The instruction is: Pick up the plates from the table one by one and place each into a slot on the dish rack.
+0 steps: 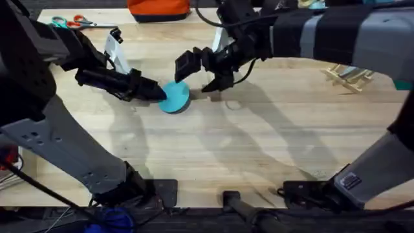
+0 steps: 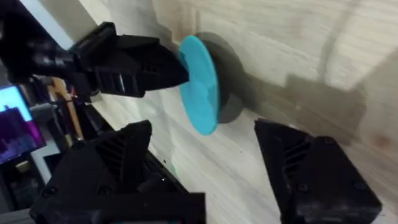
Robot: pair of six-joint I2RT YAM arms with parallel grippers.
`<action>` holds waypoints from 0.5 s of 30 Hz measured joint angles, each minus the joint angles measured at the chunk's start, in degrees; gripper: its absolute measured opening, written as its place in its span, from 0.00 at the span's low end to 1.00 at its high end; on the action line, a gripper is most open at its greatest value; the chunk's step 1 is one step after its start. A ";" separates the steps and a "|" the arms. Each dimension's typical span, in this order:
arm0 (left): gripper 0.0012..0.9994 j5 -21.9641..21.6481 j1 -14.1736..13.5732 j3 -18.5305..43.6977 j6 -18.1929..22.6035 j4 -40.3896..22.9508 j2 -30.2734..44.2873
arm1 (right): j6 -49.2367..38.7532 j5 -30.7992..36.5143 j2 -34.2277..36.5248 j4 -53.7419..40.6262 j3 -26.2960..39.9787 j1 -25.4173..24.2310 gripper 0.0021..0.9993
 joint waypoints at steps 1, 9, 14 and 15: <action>0.04 0.00 0.00 0.00 0.00 0.00 0.00 | 0.41 -0.38 0.45 0.67 0.00 0.21 0.99; 0.04 0.00 0.00 0.00 0.00 0.00 0.00 | 4.00 -3.61 5.92 6.18 0.03 2.45 1.00; 0.04 0.02 0.04 0.00 0.00 0.00 0.00 | 6.59 -5.89 7.87 8.32 0.99 2.94 0.99; 0.04 0.04 0.06 0.00 -0.01 0.00 0.00 | 7.20 -6.04 7.94 8.38 1.22 2.85 1.00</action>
